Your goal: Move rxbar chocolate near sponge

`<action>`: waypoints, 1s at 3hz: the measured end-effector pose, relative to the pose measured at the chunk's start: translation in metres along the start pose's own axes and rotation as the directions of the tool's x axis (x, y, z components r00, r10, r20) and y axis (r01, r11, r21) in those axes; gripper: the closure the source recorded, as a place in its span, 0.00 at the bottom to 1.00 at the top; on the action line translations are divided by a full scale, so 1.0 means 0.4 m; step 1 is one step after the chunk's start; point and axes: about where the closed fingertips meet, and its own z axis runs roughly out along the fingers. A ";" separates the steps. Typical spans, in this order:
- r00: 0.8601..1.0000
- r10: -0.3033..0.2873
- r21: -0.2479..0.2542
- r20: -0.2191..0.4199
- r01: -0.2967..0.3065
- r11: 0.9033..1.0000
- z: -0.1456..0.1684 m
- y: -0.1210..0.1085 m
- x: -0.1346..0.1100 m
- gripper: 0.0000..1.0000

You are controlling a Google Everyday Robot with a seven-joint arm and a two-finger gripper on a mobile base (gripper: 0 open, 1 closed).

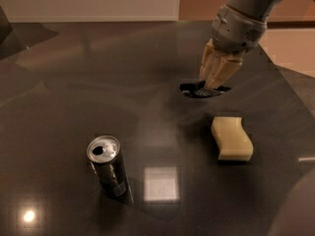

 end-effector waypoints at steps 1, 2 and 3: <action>1.000 -0.007 -0.027 -0.001 0.007 1.000 0.023 0.063 -0.008 0.84; 1.000 -0.008 -0.045 0.003 0.009 0.999 0.050 0.095 -0.003 0.61; 1.000 -0.011 -0.044 0.002 0.011 0.999 0.067 0.102 0.002 0.38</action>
Offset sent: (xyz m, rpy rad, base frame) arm -0.0811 -0.0187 -0.0298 -0.0448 0.1664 0.0646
